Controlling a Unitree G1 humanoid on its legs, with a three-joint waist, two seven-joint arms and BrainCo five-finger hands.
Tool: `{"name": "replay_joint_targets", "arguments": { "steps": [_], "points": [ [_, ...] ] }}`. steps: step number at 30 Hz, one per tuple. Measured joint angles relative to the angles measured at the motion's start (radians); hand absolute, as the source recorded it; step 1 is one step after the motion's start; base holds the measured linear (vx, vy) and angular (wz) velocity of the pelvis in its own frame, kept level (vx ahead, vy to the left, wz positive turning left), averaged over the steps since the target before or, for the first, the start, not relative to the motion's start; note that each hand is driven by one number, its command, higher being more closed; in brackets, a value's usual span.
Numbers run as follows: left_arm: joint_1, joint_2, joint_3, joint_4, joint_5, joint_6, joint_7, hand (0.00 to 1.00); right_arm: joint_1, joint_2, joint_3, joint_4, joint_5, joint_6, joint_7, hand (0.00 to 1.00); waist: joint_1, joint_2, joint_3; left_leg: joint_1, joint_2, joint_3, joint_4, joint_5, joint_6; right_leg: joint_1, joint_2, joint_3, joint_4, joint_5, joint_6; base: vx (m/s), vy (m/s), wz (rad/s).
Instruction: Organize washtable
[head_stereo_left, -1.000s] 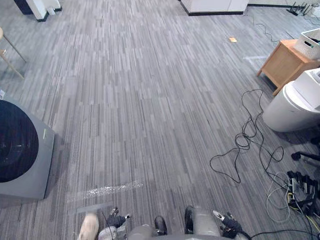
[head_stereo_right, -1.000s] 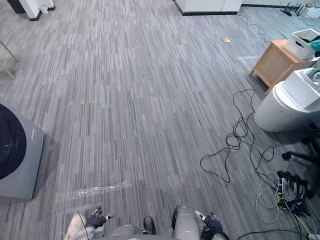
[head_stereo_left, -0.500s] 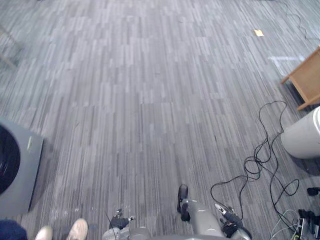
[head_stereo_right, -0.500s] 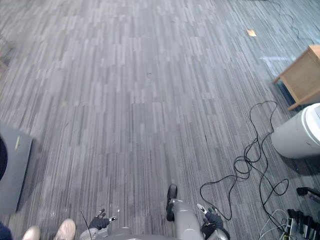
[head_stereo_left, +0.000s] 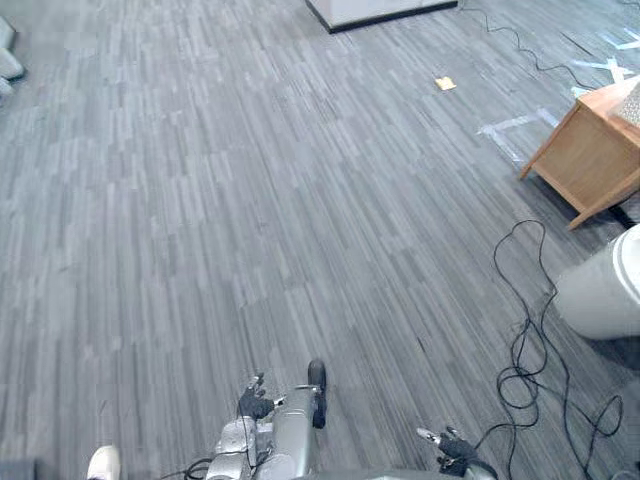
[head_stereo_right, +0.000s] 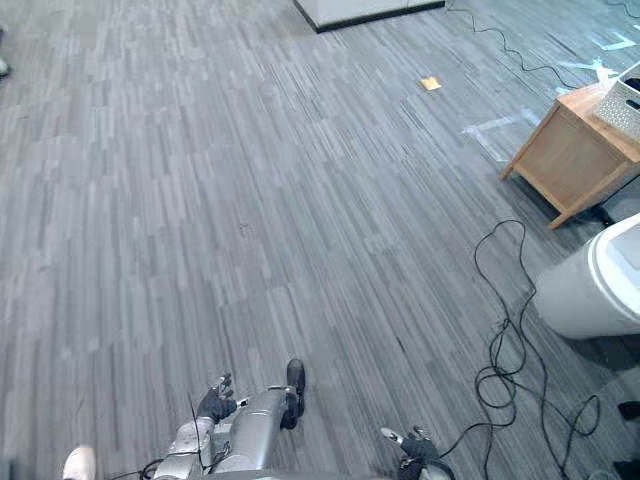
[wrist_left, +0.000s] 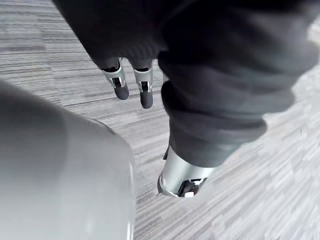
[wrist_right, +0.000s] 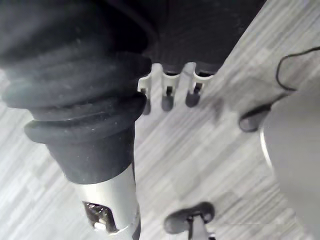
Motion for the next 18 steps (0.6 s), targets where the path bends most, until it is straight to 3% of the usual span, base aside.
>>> {"name": "replay_joint_targets", "arguments": {
  "steps": [1, 2, 3, 4, 5, 6, 7, 8, 9, 10, 11, 13, 14, 16, 17, 18],
  "points": [
    [-0.001, 0.014, -0.001, 0.003, 0.02, 0.003, 0.004, 0.0, 0.004, 0.016, -0.002, 0.014, -0.02, 0.005, 0.001, 0.0, -0.002, -0.037, -0.012, 0.047, -0.019, 0.012, -0.012, -0.032, 0.014, -0.037, -0.009, 0.029, 0.128, 0.056, 0.088, 0.88, 0.188, 0.05],
    [-0.002, 0.021, -0.003, 0.008, 0.028, 0.004, 0.005, 0.0, 0.005, 0.024, -0.005, 0.019, -0.023, 0.006, 0.002, 0.0, -0.002, -0.051, -0.011, 0.079, -0.029, 0.013, -0.013, -0.049, 0.021, -0.054, -0.003, 0.042, 0.196, 0.103, 0.151, 0.86, 0.159, 0.11],
    [-0.001, 0.027, -0.008, 0.031, 0.031, 0.007, 0.005, 0.0, 0.006, 0.034, -0.012, 0.016, -0.018, 0.009, 0.006, 0.0, -0.006, -0.057, -0.013, 0.157, -0.036, 0.003, -0.028, -0.097, 0.023, -0.09, 0.027, 0.074, 0.35, 0.259, 0.305, 0.67, 0.124, 0.21],
    [0.002, 0.038, -0.034, 0.046, 0.035, 0.012, 0.006, 0.0, 0.009, 0.034, -0.011, 0.018, -0.012, 0.008, 0.013, 0.0, -0.021, -0.049, -0.007, 0.241, -0.048, -0.016, -0.049, -0.146, 0.023, -0.153, 0.048, 0.071, 0.555, 0.342, 0.327, 0.64, 0.109, 0.25],
    [0.002, 0.041, -0.04, 0.057, 0.041, 0.014, 0.006, 0.0, 0.008, 0.035, -0.011, 0.016, -0.011, 0.007, 0.016, 0.0, -0.027, -0.056, -0.01, 0.283, -0.061, -0.019, -0.064, -0.164, 0.025, -0.201, 0.04, 0.052, 0.668, 0.326, 0.327, 0.61, 0.086, 0.26],
    [0.003, 0.04, -0.041, 0.081, 0.049, 0.02, 0.007, 0.0, 0.011, 0.034, -0.011, -0.003, 0.0, 0.007, 0.017, 0.0, -0.033, -0.055, -0.011, 0.376, -0.077, -0.029, -0.105, -0.189, 0.032, -0.285, 0.019, -0.003, 0.829, 0.255, 0.316, 0.58, 0.055, 0.26],
    [0.008, 0.035, -0.043, 0.109, 0.048, 0.024, 0.007, 0.0, 0.017, 0.029, -0.014, -0.029, 0.021, 0.003, 0.017, 0.0, -0.055, -0.04, -0.01, 0.467, -0.082, -0.049, -0.149, -0.213, 0.039, -0.366, -0.008, -0.084, 0.894, 0.184, 0.269, 0.58, 0.043, 0.29],
    [0.01, 0.033, -0.042, 0.123, 0.047, 0.025, 0.007, 0.0, 0.021, 0.028, -0.017, -0.043, 0.03, -0.001, 0.017, 0.0, -0.058, -0.032, -0.011, 0.505, -0.081, -0.063, -0.17, -0.223, 0.038, -0.406, -0.018, -0.122, 0.897, 0.147, 0.226, 0.58, 0.016, 0.41],
    [0.006, 0.033, -0.042, 0.153, 0.028, 0.028, 0.005, 0.0, 0.025, 0.026, -0.03, -0.06, 0.06, -0.011, 0.017, 0.0, -0.067, -0.02, -0.008, 0.584, -0.077, -0.091, -0.208, -0.241, 0.045, -0.48, -0.028, -0.18, 0.852, 0.054, 0.14, 0.58, -0.032, 0.64],
    [0.005, 0.031, -0.038, 0.176, 0.017, 0.037, 0.004, 0.0, 0.025, 0.023, -0.055, -0.071, 0.079, -0.012, 0.017, 0.0, -0.088, -0.011, -0.008, 0.639, -0.069, -0.121, -0.222, -0.267, 0.046, -0.541, -0.03, -0.204, 0.741, 0.008, 0.122, 0.71, -0.09, 0.74],
    [0.005, 0.03, -0.037, 0.188, 0.01, 0.042, 0.004, 0.0, 0.026, 0.02, -0.06, -0.075, 0.088, -0.014, 0.016, 0.0, -0.096, -0.005, -0.006, 0.662, -0.064, -0.142, -0.222, -0.287, 0.046, -0.571, -0.03, -0.208, 0.671, -0.001, 0.124, 0.74, -0.163, 1.0],
    [0.011, 0.014, -0.02, 0.2, -0.002, 0.048, 0.003, 0.0, 0.036, 0.005, -0.072, -0.087, 0.116, -0.023, 0.013, 0.0, -0.114, 0.02, -0.006, 0.719, -0.033, -0.191, -0.234, -0.329, 0.043, -0.624, -0.037, -0.2, 0.331, 0.053, 0.132, 0.65, -0.194, 1.14],
    [0.016, 0.007, 0.013, 0.199, 0.001, 0.048, 0.001, 0.0, 0.057, 0.007, -0.083, -0.09, 0.118, -0.022, 0.01, 0.0, -0.125, 0.015, -0.007, 0.77, -0.026, -0.224, -0.264, -0.338, 0.042, -0.624, -0.085, -0.195, 0.006, 0.155, 0.176, 0.55, -0.209, 1.23],
    [0.041, -0.01, 0.101, 0.197, -0.003, 0.048, 0.005, 0.0, 0.08, 0.011, -0.098, -0.083, 0.128, -0.008, -0.003, 0.0, -0.136, 0.009, -0.012, 0.842, -0.004, -0.279, -0.26, -0.384, 0.038, -0.654, -0.108, -0.133, -0.02, 0.161, 0.167, 0.83, -0.367, 1.3],
    [0.048, -0.039, 0.168, 0.196, -0.007, 0.048, 0.008, 0.0, 0.096, 0.007, -0.116, -0.082, 0.143, -0.001, -0.007, 0.0, -0.139, 0.029, -0.023, 0.827, 0.025, -0.298, -0.143, -0.397, 0.028, -0.66, -0.075, -0.113, 0.073, 0.282, 0.153, 0.95, -0.443, 1.02],
    [0.052, -0.055, 0.202, 0.196, -0.009, 0.05, 0.006, 0.0, 0.103, 0.006, -0.145, -0.083, 0.145, 0.002, -0.005, 0.0, -0.138, 0.05, -0.043, 0.772, 0.051, -0.301, 0.002, -0.379, 0.001, -0.644, -0.056, -0.135, 0.097, 0.322, 0.147, 0.81, -0.389, 0.57]
  ]
}}
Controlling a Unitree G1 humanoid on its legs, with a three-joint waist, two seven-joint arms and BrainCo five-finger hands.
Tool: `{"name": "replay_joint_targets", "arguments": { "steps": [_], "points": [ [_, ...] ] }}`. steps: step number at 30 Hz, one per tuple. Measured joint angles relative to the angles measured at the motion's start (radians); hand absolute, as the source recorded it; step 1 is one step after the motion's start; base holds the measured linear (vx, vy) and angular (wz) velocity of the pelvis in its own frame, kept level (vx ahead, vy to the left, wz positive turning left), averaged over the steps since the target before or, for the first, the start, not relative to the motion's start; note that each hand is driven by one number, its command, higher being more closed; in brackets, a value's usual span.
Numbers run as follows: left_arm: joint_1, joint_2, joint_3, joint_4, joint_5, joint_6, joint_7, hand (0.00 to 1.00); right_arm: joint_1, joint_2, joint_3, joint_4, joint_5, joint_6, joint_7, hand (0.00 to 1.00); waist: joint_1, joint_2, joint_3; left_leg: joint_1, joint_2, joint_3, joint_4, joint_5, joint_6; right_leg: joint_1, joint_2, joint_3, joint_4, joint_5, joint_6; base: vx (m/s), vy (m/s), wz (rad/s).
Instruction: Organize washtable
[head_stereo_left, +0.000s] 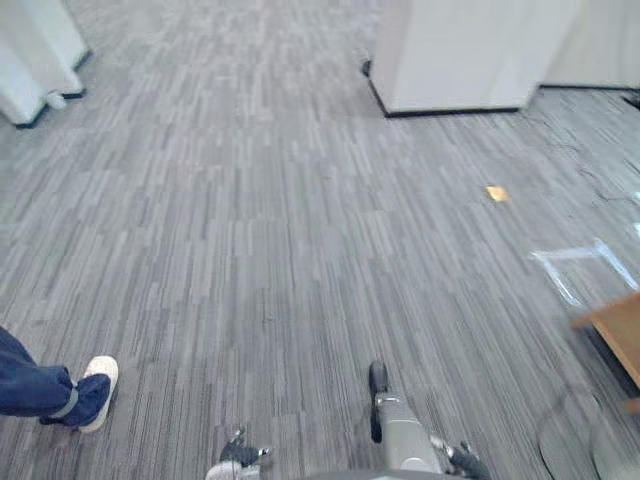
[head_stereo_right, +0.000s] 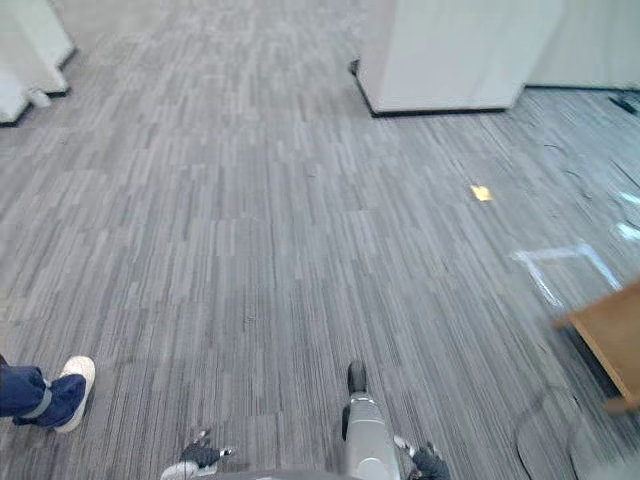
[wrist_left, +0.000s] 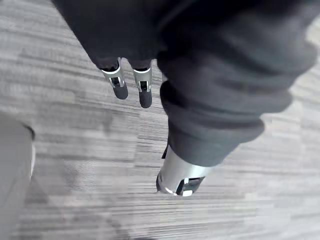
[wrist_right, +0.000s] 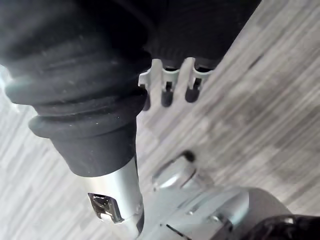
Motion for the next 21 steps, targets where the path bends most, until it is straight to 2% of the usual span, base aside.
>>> {"name": "replay_joint_targets", "arguments": {
  "steps": [1, 2, 3, 4, 5, 6, 7, 8, 9, 10, 11, 12, 13, 14, 15, 16, 17, 18, 19, 20, 21],
  "points": [
    [0.002, -0.015, 0.025, 0.0, -0.002, 0.003, -0.001, 0.0, 0.004, -0.009, -0.012, -0.007, 0.002, 0.0, 0.0, 0.0, 0.001, 0.028, -0.007, -0.044, 0.027, 0.008, 0.108, 0.035, -0.045, 0.011, 0.022, -0.02, 0.018, -0.011, -0.001, 0.82, -0.395, 0.07],
    [0.003, -0.054, 0.085, -0.012, -0.005, 0.008, -0.004, 0.0, -0.001, -0.031, -0.012, -0.017, -0.003, 0.003, -0.001, 0.0, 0.017, 0.081, -0.01, -0.171, 0.079, 0.05, 0.374, 0.267, -0.112, 0.066, 0.079, -0.039, 0.018, -0.073, -0.042, 0.83, -0.38, -0.25],
    [0.003, -0.058, 0.09, -0.017, -0.013, 0.01, -0.005, 0.0, -0.005, -0.036, -0.003, -0.017, -0.004, 0.005, -0.001, 0.0, 0.028, 0.074, -0.002, -0.219, 0.102, 0.085, 0.46, 0.395, -0.127, 0.096, 0.097, -0.031, 0.006, -0.093, -0.06, 1.01, -0.439, -0.45],
    [-0.003, -0.05, 0.086, -0.025, -0.032, 0.015, -0.012, 0.0, -0.017, -0.044, 0.009, -0.01, -0.005, 0.009, -0.004, 0.0, 0.037, 0.087, 0.007, -0.322, 0.172, 0.176, 0.659, 0.377, -0.076, 0.184, 0.126, -0.029, -0.042, -0.121, -0.091, 0.68, -0.266, -0.3],
    [-0.005, -0.042, 0.086, -0.036, -0.05, 0.017, -0.018, 0.0, -0.024, -0.044, 0.013, -0.003, -0.004, 0.01, -0.006, 0.0, 0.04, 0.086, 0.015, -0.362, 0.196, 0.217, 0.742, 0.325, -0.046, 0.237, 0.133, -0.025, -0.068, -0.131, -0.103, 0.82, -0.298, -0.24],
    [-0.004, -0.022, 0.087, -0.062, -0.086, 0.016, -0.023, 0.0, -0.032, -0.044, 0.047, 0.017, -0.003, 0.013, -0.008, 0.0, 0.055, 0.044, 0.041, -0.422, 0.204, 0.286, 0.818, 0.24, -0.042, 0.349, 0.126, -0.011, -0.119, -0.152, -0.116, 0.75, -0.242, -0.14],
    [0.0, -0.008, 0.085, -0.091, -0.12, 0.014, -0.023, 0.0, -0.038, -0.042, 0.077, 0.035, -0.003, 0.015, -0.008, 0.0, 0.07, 0.021, 0.045, -0.48, 0.18, 0.325, 0.797, 0.184, -0.057, 0.453, 0.106, -0.004, -0.178, -0.157, -0.123, 0.73, -0.219, -0.1],
    [0.001, -0.004, 0.086, -0.1, -0.145, 0.01, -0.02, 0.0, -0.041, -0.038, 0.083, 0.038, -0.004, 0.016, -0.006, 0.0, 0.08, 0.004, 0.05, -0.513, 0.168, 0.343, 0.763, 0.159, -0.063, 0.497, 0.094, -0.004, -0.207, -0.159, -0.122, 0.68, -0.176, -0.03],
    [0.007, -0.003, 0.086, -0.119, -0.204, 0.0, -0.017, 0.0, -0.06, -0.032, 0.098, 0.04, -0.004, 0.016, -0.003, 0.0, 0.097, -0.005, 0.048, -0.593, 0.139, 0.371, 0.66, 0.13, -0.088, 0.569, 0.07, -0.006, -0.254, -0.183, -0.114, 0.66, -0.109, -0.02],
    [0.009, -0.009, 0.082, -0.129, -0.246, -0.006, -0.009, 0.0, -0.07, -0.029, 0.099, 0.042, -0.009, 0.018, -0.002, 0.0, 0.11, -0.004, 0.05, -0.652, 0.098, 0.39, 0.484, 0.13, -0.095, 0.627, 0.048, -0.014, -0.287, -0.224, -0.091, 0.65, -0.073, -0.02],
    [0.009, -0.014, 0.079, -0.129, -0.261, -0.007, -0.003, 0.0, -0.075, -0.029, 0.101, 0.041, -0.014, 0.018, -0.001, 0.0, 0.117, 0.006, 0.048, -0.671, 0.078, 0.393, 0.362, 0.135, -0.102, 0.652, 0.043, -0.02, -0.301, -0.243, -0.086, 0.63, 0.006, 0.11],
    [0.016, -0.025, 0.076, -0.127, -0.284, -0.007, -0.001, 0.0, -0.088, -0.031, 0.12, 0.042, -0.031, 0.018, -0.001, 0.0, 0.126, 0.03, 0.047, -0.69, 0.048, 0.384, 0.095, 0.185, -0.144, 0.702, 0.039, -0.033, -0.322, -0.286, -0.08, 0.66, 0.074, 0.2],
    [0.026, -0.03, 0.075, -0.127, -0.292, -0.006, -0.002, 0.0, -0.088, -0.051, 0.156, 0.048, -0.06, 0.018, 0.003, 0.0, 0.148, 0.054, 0.04, -0.729, 0.032, 0.354, -0.068, 0.289, -0.175, 0.756, 0.049, -0.034, -0.348, -0.326, -0.073, 0.68, 0.111, 0.19],
    [0.032, -0.029, 0.077, -0.129, -0.295, -0.006, -0.001, 0.0, -0.092, -0.053, 0.165, 0.055, -0.075, 0.019, 0.001, 0.0, 0.164, 0.055, 0.039, -0.744, 0.025, 0.345, -0.062, 0.335, -0.171, 0.781, 0.05, -0.033, -0.357, -0.344, -0.079, 0.75, 0.181, 0.03],
    [0.042, -0.02, 0.077, -0.126, -0.294, -0.006, 0.001, 0.0, -0.098, -0.039, 0.166, 0.078, -0.096, 0.017, 0.001, 0.0, 0.192, 0.041, 0.025, -0.749, 0.003, 0.349, -0.015, 0.418, -0.09, 0.81, 0.037, -0.018, -0.355, -0.362, -0.088, 0.97, 0.224, 0.22],
    [0.044, -0.01, 0.088, -0.118, -0.294, -0.005, 0.001, 0.0, -0.112, -0.027, 0.166, 0.08, -0.114, 0.016, 0.001, 0.0, 0.191, 0.007, 0.024, -0.751, -0.037, 0.335, 0.006, 0.422, 0.019, 0.805, 0.002, -0.01, -0.299, -0.353, -0.095, 0.98, 0.237, 0.37],
    [0.044, -0.007, 0.098, -0.117, -0.293, -0.006, 0.001, 0.0, -0.118, -0.02, 0.166, 0.083, -0.121, 0.017, 0.002, 0.0, 0.189, -0.007, 0.023, -0.75, -0.048, 0.337, 0.029, 0.409, 0.031, 0.791, -0.009, 0.005, -0.252, -0.337, -0.075, 0.83, 0.184, 0.52],
    [0.046, -0.002, 0.136, -0.101, -0.294, -0.006, 0.001, 0.0, -0.135, -0.005, 0.165, 0.102, -0.139, 0.02, 0.014, 0.0, 0.198, -0.028, 0.025, -0.747, -0.049, 0.361, 0.106, 0.379, 0.053, 0.78, -0.017, 0.059, -0.163, -0.282, -0.02, 0.63, 0.16, 0.27],
    [0.051, 0.003, 0.153, -0.087, -0.293, -0.005, 0.001, 0.0, -0.141, 0.005, 0.165, 0.108, -0.148, 0.019, 0.018, 0.0, 0.199, -0.039, 0.025, -0.75, -0.047, 0.37, 0.17, 0.367, 0.06, 0.778, -0.014, 0.085, -0.117, -0.241, -0.017, 0.69, 0.223, 0.3],
    [0.086, 0.007, 0.157, -0.079, -0.292, -0.004, 0.002, 0.0, -0.131, 0.023, 0.168, 0.108, -0.159, 0.016, 0.021, 0.0, 0.189, -0.06, -0.003, -0.738, -0.074, 0.383, 0.187, 0.314, 0.047, 0.745, -0.008, 0.127, 0.027, -0.172, 0.034, 0.71, 0.259, 0.02],
    [0.127, 0.009, 0.13, -0.08, -0.278, -0.004, 0.003, 0.0, -0.111, 0.02, 0.168, 0.105, -0.158, 0.01, 0.027, 0.0, 0.193, -0.045, -0.026, -0.637, -0.081, 0.366, 0.086, 0.207, 0.043, 0.677, 0.033, 0.182, 0.249, -0.092, 0.174, 0.52, 0.231, 0.16]
  ]
}}
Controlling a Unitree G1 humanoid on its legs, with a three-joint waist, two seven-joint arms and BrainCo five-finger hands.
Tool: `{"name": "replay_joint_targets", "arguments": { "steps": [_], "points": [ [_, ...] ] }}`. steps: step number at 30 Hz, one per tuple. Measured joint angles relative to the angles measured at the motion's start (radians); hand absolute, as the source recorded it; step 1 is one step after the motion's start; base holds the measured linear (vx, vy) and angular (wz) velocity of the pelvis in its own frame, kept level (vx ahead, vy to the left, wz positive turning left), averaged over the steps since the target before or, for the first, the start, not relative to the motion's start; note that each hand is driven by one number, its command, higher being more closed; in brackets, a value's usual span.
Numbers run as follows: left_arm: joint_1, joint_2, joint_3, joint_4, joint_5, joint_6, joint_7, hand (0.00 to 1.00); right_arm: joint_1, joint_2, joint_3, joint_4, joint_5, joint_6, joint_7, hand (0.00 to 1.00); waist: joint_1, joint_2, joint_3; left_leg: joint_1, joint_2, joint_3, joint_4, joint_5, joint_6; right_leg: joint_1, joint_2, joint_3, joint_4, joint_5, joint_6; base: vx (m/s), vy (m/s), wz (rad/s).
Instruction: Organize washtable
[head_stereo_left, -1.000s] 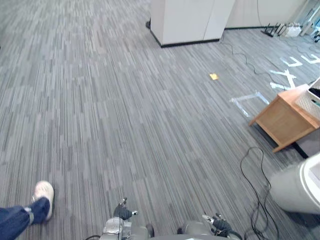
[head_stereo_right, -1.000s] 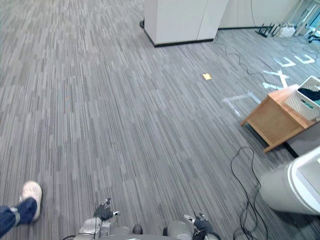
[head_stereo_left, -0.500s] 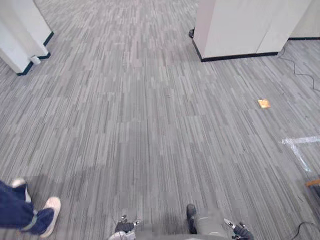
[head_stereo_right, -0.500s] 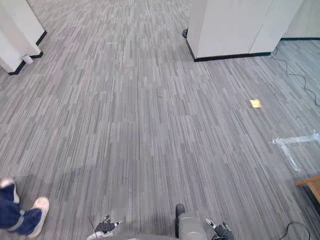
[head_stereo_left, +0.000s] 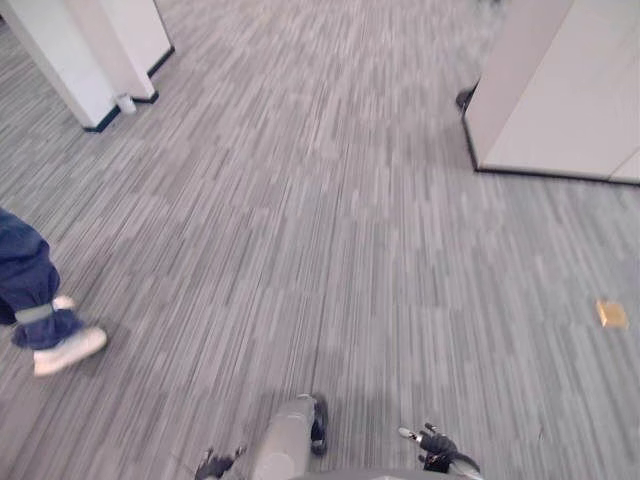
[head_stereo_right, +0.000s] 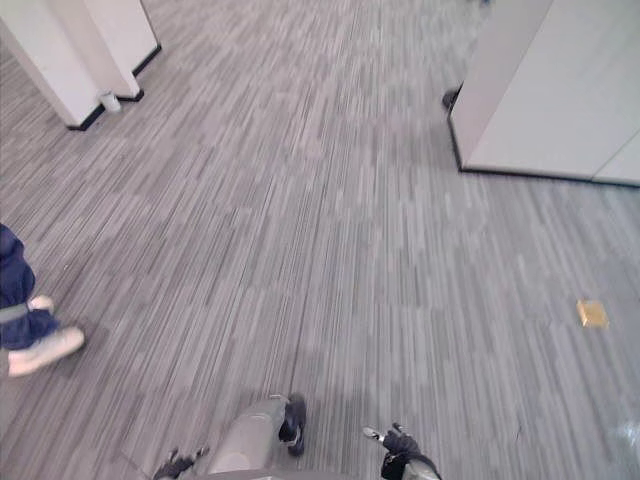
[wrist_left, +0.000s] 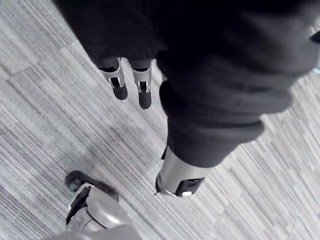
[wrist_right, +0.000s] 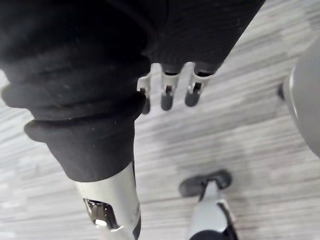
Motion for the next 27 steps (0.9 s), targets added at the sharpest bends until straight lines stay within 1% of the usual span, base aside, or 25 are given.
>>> {"name": "replay_joint_targets", "arguments": {
  "steps": [1, 2, 3, 4, 5, 6, 7, 9, 10, 12, 13, 14, 15, 16, 17, 18, 19, 20, 21, 22, 23, 24, 25, 26, 27],
  "points": [
    [0.001, 0.023, -0.006, 0.004, 0.0, 0.006, 0.0, 0.0, 0.001, 0.013, 0.0, 0.0, 0.0, -0.003, 0.001, 0.0, -0.014, -0.026, 0.008, 0.02, -0.037, 0.003, 0.013, -0.019, -0.01, -0.036, -0.004, 0.028, 0.122, 0.029, 0.006, 0.52, 0.122, 0.34],
    [-0.003, 0.057, -0.046, 0.002, 0.002, 0.011, 0.003, 0.0, 0.012, 0.009, -0.004, -0.003, 0.0, -0.009, 0.009, 0.0, -0.038, -0.059, 0.001, 0.08, -0.086, -0.023, -0.015, -0.05, -0.006, -0.143, -0.005, 0.018, 0.343, 0.024, 0.004, 0.54, 0.066, 0.79],
    [-0.014, 0.071, -0.1, -0.002, 0.005, 0.013, 0.004, 0.0, 0.025, -0.009, -0.015, -0.005, -0.007, -0.008, 0.012, 0.0, -0.061, -0.051, 0.01, 0.166, -0.111, -0.06, -0.063, -0.068, 0.006, -0.237, -0.011, -0.048, 0.481, -0.006, -0.018, 0.66, 0.044, 0.87],
    [-0.025, 0.078, -0.161, -0.01, 0.009, 0.013, 0.003, 0.0, 0.054, -0.016, -0.049, -0.036, 0.002, -0.008, 0.016, 0.0, -0.081, -0.027, 0.016, 0.266, -0.119, -0.093, -0.138, -0.072, 0.009, -0.331, -0.022, -0.128, 0.548, -0.062, -0.079, 0.54, 0.054, 0.62],
    [-0.031, 0.08, -0.191, -0.015, 0.015, 0.013, 0.0, 0.0, 0.061, -0.021, -0.061, -0.061, -0.001, -0.013, 0.015, 0.0, -0.093, -0.013, 0.018, 0.312, -0.119, -0.114, -0.174, -0.072, 0.01, -0.382, -0.026, -0.171, 0.556, -0.096, -0.126, 0.56, 0.048, 0.65],
    [-0.052, 0.083, -0.24, -0.027, 0.034, 0.02, -0.009, 0.0, 0.069, -0.03, -0.082, -0.1, -0.002, -0.016, 0.015, 0.0, -0.12, 0.004, 0.023, 0.384, -0.116, -0.157, -0.231, -0.076, 0.012, -0.479, -0.028, -0.228, 0.532, -0.162, -0.187, 0.44, 0.024, 0.61],
    [-0.069, 0.085, -0.259, -0.036, 0.043, 0.026, -0.012, 0.0, 0.075, -0.033, -0.094, -0.115, -0.003, -0.017, 0.015, 0.0, -0.135, 0.015, 0.024, 0.419, -0.116, -0.181, -0.25, -0.084, 0.011, -0.526, -0.029, -0.244, 0.499, -0.184, -0.196, 0.7, -0.056, 1.02],
    [-0.13, 0.064, -0.302, -0.045, 0.043, 0.035, -0.029, 0.0, 0.109, -0.03, -0.129, -0.134, -0.009, -0.009, 0.01, 0.0, -0.171, 0.029, 0.036, 0.499, -0.102, -0.257, -0.274, -0.131, -0.014, -0.635, -0.044, -0.274, 0.187, -0.197, -0.195, 0.65, -0.13, 1.23],
    [-0.149, 0.048, -0.303, -0.045, 0.05, 0.039, -0.03, 0.0, 0.139, -0.025, -0.163, -0.135, -0.005, 0.001, 0.009, 0.0, -0.183, 0.027, 0.042, 0.544, -0.089, -0.284, -0.283, -0.165, -0.018, -0.643, -0.054, -0.277, -0.107, -0.141, -0.194, 0.53, -0.147, 0.93],
    [-0.161, 0.018, -0.277, -0.042, 0.084, 0.045, -0.027, 0.0, 0.149, -0.011, -0.2, -0.121, 0.002, 0.018, 0.007, 0.0, -0.197, 0.034, 0.053, 0.634, -0.065, -0.317, -0.298, -0.228, -0.036, -0.654, -0.066, -0.281, -0.431, -0.06, -0.194, 0.78, -0.277, 0.62],
    [-0.146, -0.014, -0.24, -0.035, 0.103, 0.048, -0.021, 0.0, 0.168, -0.017, -0.197, -0.13, 0.005, 0.03, 0.007, 0.0, -0.221, 0.059, 0.047, 0.698, -0.013, -0.333, -0.306, -0.262, -0.06, -0.675, -0.052, -0.302, -0.443, -0.064, -0.207, 0.87, -0.314, 0.63],
    [-0.145, -0.016, -0.23, -0.022, 0.111, 0.046, -0.015, 0.0, 0.18, -0.015, -0.197, -0.132, 0.004, 0.032, 0.007, 0.0, -0.23, 0.052, 0.044, 0.705, -0.003, -0.334, -0.266, -0.271, -0.077, -0.682, -0.049, -0.304, -0.411, -0.067, -0.218, 1.16, -0.455, 0.61],
    [-0.138, -0.014, -0.197, 0.004, 0.124, 0.043, -0.007, 0.0, 0.198, -0.003, -0.215, -0.131, 0.005, 0.038, 0.01, 0.0, -0.23, 0.05, 0.034, 0.675, 0.028, -0.346, -0.085, -0.293, -0.118, -0.681, -0.016, -0.297, -0.356, 0.027, -0.261, 1.01, -0.406, 0.36],
    [-0.13, -0.03, -0.157, 0.017, 0.125, 0.047, -0.006, 0.0, 0.209, -0.009, -0.257, -0.134, 0.0, 0.042, 0.013, 0.0, -0.233, 0.08, 0.013, 0.583, 0.065, -0.353, 0.15, -0.241, -0.188, -0.679, 0.023, -0.307, -0.314, 0.155, -0.294, 1.0, -0.424, 0.17],
    [-0.132, -0.035, -0.137, 0.025, 0.125, 0.05, -0.006, 0.0, 0.205, -0.016, -0.275, -0.136, -0.002, 0.044, 0.014, 0.0, -0.231, 0.093, 0.005, 0.532, 0.083, -0.354, 0.259, -0.157, -0.2, -0.679, 0.051, -0.312, -0.291, 0.168, -0.293, 0.96, -0.393, -0.46],
    [-0.124, -0.047, -0.106, 0.028, 0.125, 0.064, -0.005, 0.0, 0.178, -0.036, -0.273, -0.138, -0.007, 0.05, 0.01, 0.0, -0.214, 0.123, 0.014, 0.461, 0.096, -0.332, 0.405, 0.154, -0.182, -0.636, 0.119, -0.294, -0.28, 0.117, -0.324, 1.14, -0.456, -1.11],
    [-0.113, -0.041, -0.081, 0.04, 0.116, 0.072, -0.007, 0.0, 0.147, -0.041, -0.239, -0.146, -0.01, 0.051, 0.008, 0.0, -0.196, 0.121, 0.042, 0.405, 0.117, -0.277, 0.53, 0.278, -0.153, -0.54, 0.169, -0.24, -0.322, 0.086, -0.356, 1.12, -0.438, -1.28],
    [-0.118, -0.031, -0.08, 0.037, 0.118, 0.072, -0.008, 0.0, 0.131, -0.043, -0.226, -0.143, -0.009, 0.05, 0.006, 0.0, -0.192, 0.117, 0.059, 0.375, 0.134, -0.249, 0.603, 0.219, -0.117, -0.486, 0.185, -0.219, -0.342, 0.077, -0.369, 0.87, -0.305, -1.19],
    [-0.119, -0.007, -0.092, 0.027, 0.12, 0.067, -0.009, 0.0, 0.097, -0.053, -0.175, -0.121, -0.003, 0.05, -0.007, 0.0, -0.177, 0.09, 0.077, 0.31, 0.145, -0.19, 0.699, 0.103, -0.077, -0.384, 0.203, -0.167, -0.373, 0.06, -0.393, 0.81, -0.247, -0.94],
    [-0.117, 0.016, -0.101, -0.001, 0.12, 0.064, -0.01, 0.0, 0.077, -0.051, -0.116, -0.114, 0.003, 0.048, -0.014, 0.0, -0.16, 0.059, 0.081, 0.236, 0.134, -0.165, 0.715, 0.015, -0.066, -0.288, 0.201, -0.114, -0.409, 0.038, -0.424, 0.79, -0.218, -0.91],
    [-0.116, 0.024, -0.103, -0.011, 0.119, 0.059, -0.009, 0.0, 0.07, -0.049, -0.095, -0.115, 0.006, 0.045, -0.017, 0.0, -0.156, 0.049, 0.08, 0.195, 0.126, -0.16, 0.698, -0.014, -0.066, -0.25, 0.199, -0.092, -0.424, 0.022, -0.442, 0.77, -0.165, -0.84],
    [-0.111, 0.037, -0.119, -0.027, 0.116, 0.045, -0.009, 0.0, 0.047, -0.046, -0.072, -0.116, 0.011, 0.036, -0.021, 0.0, -0.145, 0.029, 0.075, 0.099, 0.101, -0.163, 0.61, -0.066, -0.087, -0.19, 0.19, -0.047, -0.441, -0.042, -0.435, 0.61, -0.092, -0.66],
    [-0.11, 0.04, -0.122, -0.034, 0.116, 0.044, -0.008, 0.0, 0.033, -0.046, -0.069, -0.117, 0.011, 0.032, -0.025, 0.0, -0.136, 0.03, 0.075, 0.054, 0.091, -0.167, 0.545, -0.08, -0.104, -0.167, 0.187, -0.03, -0.445, -0.08, -0.412, 0.75, -0.073, -0.76],
    [-0.108, 0.037, -0.137, -0.04, 0.116, 0.043, -0.008, 0.0, 0.004, -0.052, -0.068, -0.112, 0.009, 0.031, -0.029, 0.0, -0.131, 0.057, 0.077, -0.016, 0.07, -0.196, 0.339, -0.081, -0.118, -0.126, 0.195, -0.004, -0.446, -0.122, -0.414, 0.74, 0.008, -0.65],
    [-0.101, 0.031, -0.14, -0.043, 0.114, 0.04, -0.008, 0.0, -0.011, -0.055, -0.062, -0.112, 0.008, 0.034, -0.03, 0.0, -0.113, 0.071, 0.078, -0.052, 0.029, -0.23, 0.07, -0.038, -0.169, -0.08, 0.191, 0.027, -0.446, -0.171, -0.417, 1.03, 0.097, -0.88]
  ]
}}
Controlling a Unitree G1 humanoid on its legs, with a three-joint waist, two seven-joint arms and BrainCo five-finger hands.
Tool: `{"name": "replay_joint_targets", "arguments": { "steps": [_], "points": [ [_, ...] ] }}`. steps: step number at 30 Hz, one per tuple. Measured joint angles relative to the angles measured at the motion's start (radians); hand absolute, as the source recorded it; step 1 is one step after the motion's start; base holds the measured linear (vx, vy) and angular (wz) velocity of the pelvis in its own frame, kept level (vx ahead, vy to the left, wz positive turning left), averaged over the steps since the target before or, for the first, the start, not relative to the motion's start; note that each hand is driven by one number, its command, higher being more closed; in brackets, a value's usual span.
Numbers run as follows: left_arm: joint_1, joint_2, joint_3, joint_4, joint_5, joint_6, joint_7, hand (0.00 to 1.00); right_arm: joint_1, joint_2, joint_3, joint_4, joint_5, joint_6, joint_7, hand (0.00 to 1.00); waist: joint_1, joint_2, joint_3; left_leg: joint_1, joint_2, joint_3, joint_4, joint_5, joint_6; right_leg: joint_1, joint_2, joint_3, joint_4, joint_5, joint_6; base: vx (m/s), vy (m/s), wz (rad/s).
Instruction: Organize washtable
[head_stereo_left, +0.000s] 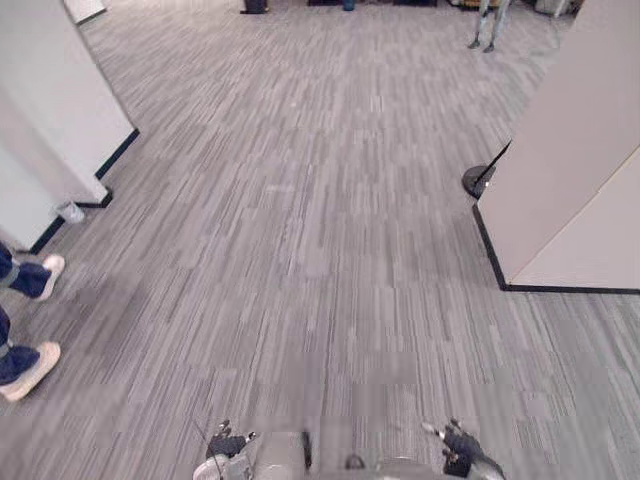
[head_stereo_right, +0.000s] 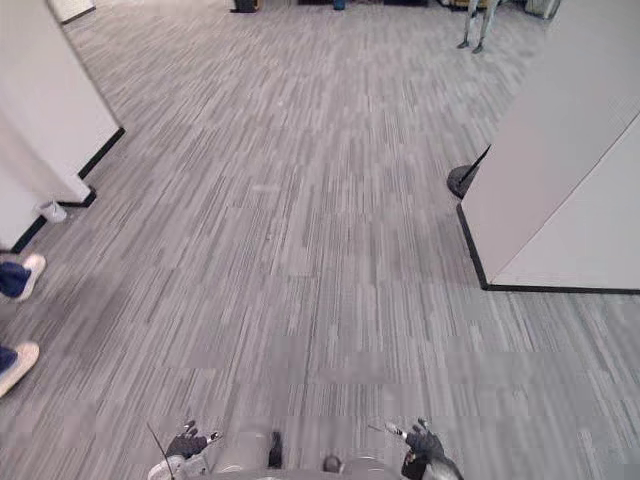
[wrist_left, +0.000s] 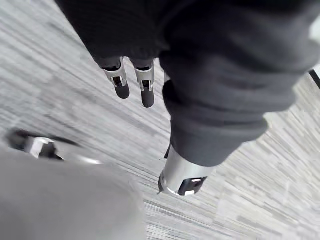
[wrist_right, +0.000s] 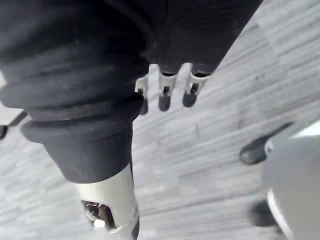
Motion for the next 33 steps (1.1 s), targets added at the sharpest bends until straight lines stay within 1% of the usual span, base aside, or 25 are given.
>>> {"name": "replay_joint_targets", "arguments": {
  "steps": [1, 3, 4, 5, 6, 7, 8, 9, 11, 13, 14, 16, 17, 18, 21, 23, 24, 25, 26, 27, 28, 29, 30, 31, 33],
  "points": [
    [0.022, -0.008, -0.002, -0.008, 0.001, 0.0, 0.0, 0.0, -0.002, -0.008, 0.028, 0.008, -0.006, 0.0, 0.0, 0.0, 0.028, 0.016, -0.001, -0.026, -0.008, -0.033, -0.214, 0.054, -0.083, 0.045, -0.001, 0.049, 0.001, -0.047, -0.003, 0.74, 0.108, -0.93],
    [0.084, -0.018, -0.009, -0.002, 0.002, 0.0, 0.003, 0.0, 0.003, -0.006, 0.038, 0.009, -0.018, 0.0, 0.001, 0.0, 0.065, 0.017, -0.011, -0.061, -0.004, -0.033, -0.276, 0.066, -0.122, 0.129, -0.017, 0.146, 0.014, -0.142, -0.003, 0.73, 0.211, -1.38],
    [0.139, -0.016, -0.016, 0.005, 0.003, 0.001, 0.003, 0.0, 0.025, -0.004, 0.054, 0.006, -0.018, -0.001, 0.001, 0.0, 0.069, 0.006, -0.035, -0.058, 0.0, -0.007, -0.259, 0.064, -0.117, 0.177, -0.031, 0.19, 0.026, -0.178, -0.005, 0.91, 0.311, -1.37],
    [0.168, -0.024, -0.017, 0.006, 0.004, 0.003, 0.002, 0.0, 0.035, 0.003, 0.062, 0.004, -0.019, -0.002, 0.001, 0.0, 0.071, 0.003, -0.055, -0.06, 0.001, 0.009, -0.233, 0.159, -0.076, 0.179, -0.03, 0.21, 0.077, -0.204, -0.007, 1.0, 0.312, -1.11],
    [0.205, -0.014, -0.001, 0.006, 0.004, 0.002, 0.002, 0.0, 0.043, 0.031, 0.06, 0.001, -0.019, -0.002, 0.001, 0.0, 0.072, -0.044, -0.083, -0.05, -0.005, 0.041, -0.182, 0.244, -0.008, 0.131, -0.042, 0.215, 0.256, -0.224, 0.024, 0.81, 0.216, -0.94],
    [0.212, 0.009, 0.004, 0.007, 0.004, 0.0, 0.001, 0.0, 0.06, 0.052, 0.054, 0.003, -0.021, -0.002, 0.002, 0.0, 0.074, -0.084, -0.101, -0.03, -0.015, 0.078, -0.158, 0.255, 0.031, 0.078, -0.044, 0.195, 0.41, -0.192, 0.095, 0.95, 0.226, -0.7],
    [0.208, 0.04, -0.001, 0.024, 0.005, 0.0, 0.001, 0.0, 0.067, 0.073, 0.052, 0.013, -0.022, -0.004, 0.003, 0.0, 0.061, -0.12, -0.1, 0.001, -0.043, 0.09, -0.14, 0.205, 0.062, 0.028, -0.052, 0.162, 0.559, -0.114, 0.236, 1.01, 0.205, -0.16],
    [0.176, 0.064, -0.02, 0.048, 0.01, 0.002, 0.003, 0.0, 0.064, 0.087, 0.048, 0.036, -0.022, -0.007, 0.003, 0.0, 0.034, -0.131, -0.08, 0.068, -0.067, 0.085, -0.138, 0.149, 0.095, -0.029, -0.063, 0.108, 0.728, 0.046, 0.42, 0.96, 0.194, -0.05],
    [0.146, 0.084, -0.058, 0.06, 0.028, 0.005, 0.001, 0.0, 0.065, 0.077, 0.025, 0.038, -0.047, -0.013, 0.01, 0.0, 0.028, -0.126, -0.046, 0.224, -0.076, 0.093, -0.169, 0.087, 0.112, -0.126, -0.099, -0.02, 0.969, 0.036, 0.386, 0.62, 0.134, -0.13],
    [0.12, 0.091, -0.105, 0.075, 0.056, 0.006, -0.001, 0.0, 0.076, 0.057, 0.015, 0.013, -0.053, -0.036, 0.024, 0.0, 0.005, -0.102, -0.047, 0.378, -0.076, 0.089, -0.251, 0.044, 0.122, -0.255, -0.136, -0.166, 1.034, -0.023, 0.286, 0.65, 0.149, 0.06],
    [0.093, 0.095, -0.116, 0.087, 0.069, 0.008, -0.011, 0.0, 0.076, 0.051, 0.001, -0.001, -0.054, -0.037, 0.024, 0.0, 0.0, -0.096, -0.044, 0.441, -0.078, 0.084, -0.284, 0.032, 0.124, -0.321, -0.148, -0.2, 0.972, -0.054, 0.26, 0.57, 0.099, 0.21],
    [0.06, 0.09, -0.111, 0.106, 0.083, 0.016, -0.027, 0.0, 0.074, 0.049, -0.06, -0.006, -0.051, -0.036, 0.025, 0.0, -0.002, -0.079, -0.035, 0.525, -0.078, 0.056, -0.32, 0.007, 0.116, -0.407, -0.164, -0.221, 0.821, -0.098, 0.255, 0.73, -0.004, 0.45],
    [0.056, 0.078, -0.083, 0.106, 0.091, 0.029, -0.044, 0.0, 0.077, 0.039, -0.089, -0.009, -0.05, -0.029, 0.024, 0.0, -0.017, -0.067, -0.027, 0.59, -0.073, 0.02, -0.353, -0.02, 0.081, -0.452, -0.205, -0.231, 0.599, -0.097, 0.242, 1.0, -0.111, 0.98],
    [0.055, 0.056, -0.048, 0.108, 0.091, 0.03, -0.047, 0.0, 0.091, 0.035, -0.106, -0.019, -0.049, -0.021, 0.024, 0.0, -0.026, -0.042, -0.021, 0.634, -0.051, -0.002, -0.363, -0.068, 0.076, -0.469, -0.242, -0.24, 0.383, -0.048, 0.211, 0.89, -0.146, 0.91],
    [0.069, 0.011, 0.065, 0.108, 0.087, 0.04, -0.051, 0.0, 0.118, 0.024, -0.103, -0.045, -0.044, -0.003, 0.024, 0.0, -0.023, -0.021, -0.015, 0.726, -0.003, -0.025, -0.363, -0.181, 0.054, -0.491, -0.311, -0.301, 0.095, 0.071, 0.191, 0.69, -0.224, 0.38],
    [0.097, 0.0, 0.087, 0.113, 0.089, 0.047, -0.063, 0.0, 0.126, 0.017, -0.093, -0.05, -0.047, 0.006, 0.027, 0.0, -0.043, -0.008, -0.037, 0.768, 0.052, -0.037, -0.372, -0.216, 0.028, -0.509, -0.316, -0.363, 0.128, 0.084, 0.174, 0.68, -0.324, 0.42],
    [0.102, 0.003, 0.118, 0.124, 0.088, 0.048, -0.087, 0.0, 0.132, 0.019, -0.098, -0.036, -0.055, 0.017, 0.031, 0.0, -0.053, -0.016, -0.043, 0.738, 0.072, -0.045, -0.241, -0.22, 0.019, -0.518, -0.305, -0.374, 0.198, 0.172, 0.196, 0.95, -0.539, 0.39],
    [0.099, -0.013, 0.143, 0.137, 0.084, 0.058, -0.091, 0.0, 0.134, 0.014, -0.137, -0.027, -0.074, 0.028, 0.045, 0.0, -0.05, 0.009, -0.061, 0.633, 0.118, -0.062, 0.01, -0.183, -0.001, -0.507, -0.253, -0.375, 0.226, 0.231, 0.194, 0.79, -0.494, 0.09],
    [0.097, -0.029, 0.158, 0.142, 0.081, 0.062, -0.089, 0.0, 0.131, 0.001, -0.153, -0.025, -0.089, 0.035, 0.048, 0.0, -0.043, 0.029, -0.071, 0.577, 0.141, -0.075, 0.135, -0.119, 0.005, -0.499, -0.223, -0.381, 0.245, 0.202, 0.184, 0.8, -0.507, -0.42],
    [0.096, -0.044, 0.182, 0.142, 0.066, 0.069, -0.089, 0.0, 0.12, -0.019, -0.134, -0.027, -0.109, 0.044, 0.047, 0.0, -0.037, 0.052, -0.068, 0.49, 0.155, -0.078, 0.328, 0.131, 0.013, -0.463, -0.174, -0.371, 0.251, 0.154, 0.152, 0.83, -0.469, -0.78],
    [0.099, -0.044, 0.178, 0.148, 0.046, 0.075, -0.089, 0.0, 0.109, -0.027, -0.116, -0.031, -0.116, 0.043, 0.044, 0.0, -0.027, 0.05, -0.052, 0.432, 0.165, -0.068, 0.451, 0.275, 0.009, -0.417, -0.142, -0.346, 0.233, 0.133, 0.126, 0.99, -0.51, -1.18],
    [0.084, -0.047, 0.167, 0.144, 0.018, 0.08, -0.086, 0.0, 0.086, -0.046, -0.085, -0.016, -0.112, 0.043, 0.039, 0.0, -0.012, 0.062, -0.024, 0.369, 0.189, -0.008, 0.63, 0.213, 0.073, -0.324, -0.102, -0.293, 0.189, 0.123, 0.109, 0.8, -0.39, -1.12],
    [0.083, -0.046, 0.161, 0.141, -0.013, 0.078, -0.084, 0.0, 0.071, -0.054, -0.063, 0.003, -0.099, 0.044, 0.032, 0.0, 0.006, 0.056, -0.014, 0.347, 0.193, 0.026, 0.702, 0.176, 0.091, -0.276, -0.092, -0.263, 0.165, 0.122, 0.105, 0.72, -0.324, -1.3],
    [0.091, -0.038, 0.146, 0.128, -0.074, 0.079, -0.083, 0.0, 0.047, -0.06, -0.013, 0.026, -0.073, 0.043, 0.02, 0.0, 0.017, 0.036, -0.002, 0.299, 0.182, 0.079, 0.778, 0.119, 0.092, -0.181, -0.094, -0.223, 0.121, 0.121, 0.096, 0.66, -0.244, -1.09],
    [0.105, -0.036, 0.118, 0.112, -0.224, 0.046, -0.069, 0.0, 0.015, -0.057, 0.057, 0.043, -0.041, 0.034, 0.015, 0.0, 0.037, 0.021, -0.001, 0.174, 0.161, 0.115, 0.775, 0.077, 0.071, -0.059, -0.107, -0.168, 0.04, 0.108, 0.077, 0.68, -0.17, -1.07]
  ]
}}
